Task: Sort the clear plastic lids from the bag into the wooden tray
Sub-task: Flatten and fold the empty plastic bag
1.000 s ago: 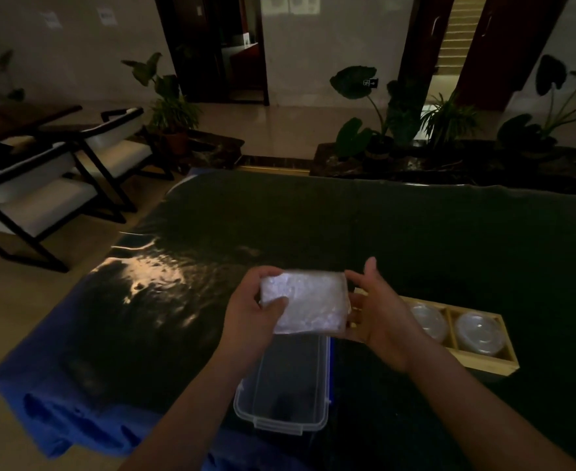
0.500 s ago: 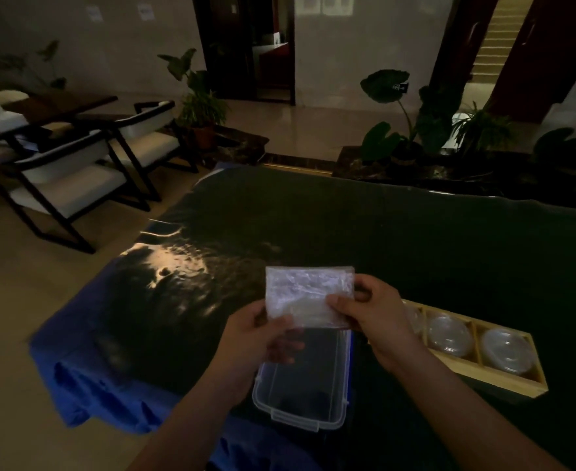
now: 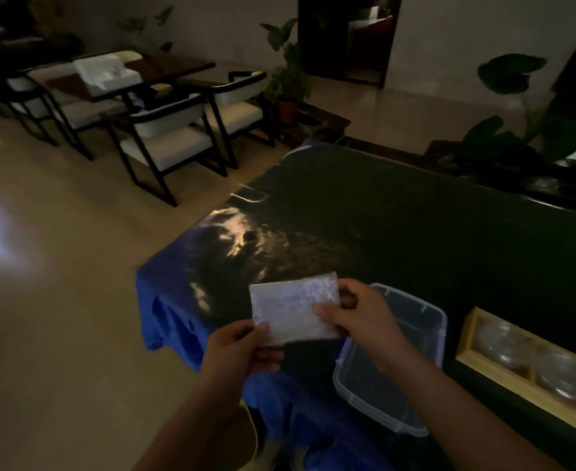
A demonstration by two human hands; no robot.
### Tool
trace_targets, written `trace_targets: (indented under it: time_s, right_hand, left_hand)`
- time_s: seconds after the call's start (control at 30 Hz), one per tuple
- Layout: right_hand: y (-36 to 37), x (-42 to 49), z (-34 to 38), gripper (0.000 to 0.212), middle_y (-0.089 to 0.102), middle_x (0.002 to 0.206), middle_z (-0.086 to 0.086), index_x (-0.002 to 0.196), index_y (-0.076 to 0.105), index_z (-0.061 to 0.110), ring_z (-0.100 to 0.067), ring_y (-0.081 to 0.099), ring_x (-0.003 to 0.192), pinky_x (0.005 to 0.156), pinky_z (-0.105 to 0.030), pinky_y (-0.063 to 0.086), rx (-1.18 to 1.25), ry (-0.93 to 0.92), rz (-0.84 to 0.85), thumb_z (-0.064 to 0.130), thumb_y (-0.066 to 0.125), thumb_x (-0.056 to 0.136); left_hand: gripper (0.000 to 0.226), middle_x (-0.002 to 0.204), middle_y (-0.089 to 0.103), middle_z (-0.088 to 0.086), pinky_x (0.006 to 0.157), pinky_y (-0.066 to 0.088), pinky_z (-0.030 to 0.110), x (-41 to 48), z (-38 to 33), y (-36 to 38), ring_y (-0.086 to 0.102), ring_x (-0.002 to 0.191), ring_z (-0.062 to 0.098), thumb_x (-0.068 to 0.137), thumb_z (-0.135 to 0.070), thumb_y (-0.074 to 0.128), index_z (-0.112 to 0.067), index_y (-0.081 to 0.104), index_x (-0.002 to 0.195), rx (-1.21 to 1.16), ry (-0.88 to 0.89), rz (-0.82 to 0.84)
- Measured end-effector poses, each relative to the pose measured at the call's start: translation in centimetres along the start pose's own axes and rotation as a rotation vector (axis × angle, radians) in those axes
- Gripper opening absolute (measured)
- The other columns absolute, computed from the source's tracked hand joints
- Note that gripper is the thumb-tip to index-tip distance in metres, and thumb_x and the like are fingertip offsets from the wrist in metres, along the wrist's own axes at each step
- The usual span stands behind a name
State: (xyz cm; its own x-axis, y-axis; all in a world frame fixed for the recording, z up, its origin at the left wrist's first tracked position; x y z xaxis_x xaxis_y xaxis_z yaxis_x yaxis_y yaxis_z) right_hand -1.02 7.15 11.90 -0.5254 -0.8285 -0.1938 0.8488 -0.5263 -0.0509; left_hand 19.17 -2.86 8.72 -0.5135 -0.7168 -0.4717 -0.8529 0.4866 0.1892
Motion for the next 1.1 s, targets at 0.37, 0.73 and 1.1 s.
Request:
trace_targets:
  time_s: [0.37, 0.73, 1.1]
  right_hand:
    - [8.7, 1.5, -2.9, 0.024, 0.074, 0.098, 0.002, 0.114, 0.064, 0.024, -0.013, 0.073, 0.085, 0.072, -0.029, 0.061, -0.164, 0.137, 0.229, 0.021, 0.07, 0.09]
    - [13.4, 3.5, -8.5, 0.024, 0.071, 0.091, 0.0, 0.114, 0.063, 0.021, -0.014, 0.07, 0.08, 0.072, -0.034, 0.062, -0.444, 0.126, 0.355, 0.018, 0.065, 0.091]
    - [21.8, 10.8, -14.1, 0.044, 0.05, 0.146, -0.01, 0.139, 0.052, 0.011, -0.031, 0.044, 0.135, 0.109, -0.045, 0.04, -1.059, -0.345, 0.334, 0.025, 0.055, 0.098]
  left_hand:
    - [0.016, 0.073, 0.077, 0.015, 0.052, 0.061, 0.026, -6.1, 5.3, -10.7, 0.073, 0.058, 0.019, 0.103, -0.008, 0.056, 0.004, 0.067, 0.104, -0.164, 0.028, -0.405]
    - [0.012, 0.089, 0.068, 0.025, 0.05, 0.06, 0.024, -8.9, 10.9, -14.2, 0.065, 0.065, 0.025, 0.102, -0.004, 0.056, 0.005, 0.065, 0.101, -0.305, -0.004, -0.648]
    - [0.008, 0.095, 0.067, 0.015, 0.05, 0.059, 0.026, -4.8, 19.1, -20.6, 0.072, 0.064, 0.024, 0.101, -0.012, 0.057, -0.012, 0.061, 0.108, -0.566, -0.203, -0.758]
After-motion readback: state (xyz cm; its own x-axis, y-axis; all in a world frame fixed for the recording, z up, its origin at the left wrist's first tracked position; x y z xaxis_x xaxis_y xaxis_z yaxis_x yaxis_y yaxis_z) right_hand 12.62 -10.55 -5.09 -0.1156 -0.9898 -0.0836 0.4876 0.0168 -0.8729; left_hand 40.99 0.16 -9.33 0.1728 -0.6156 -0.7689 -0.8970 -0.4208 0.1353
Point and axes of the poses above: each hand's wrist, its own x-axis towards the middle knuckle, its own y-axis out of the palm, z = x × y, the point moved 6 cm from there along x, towards the middle knuckle
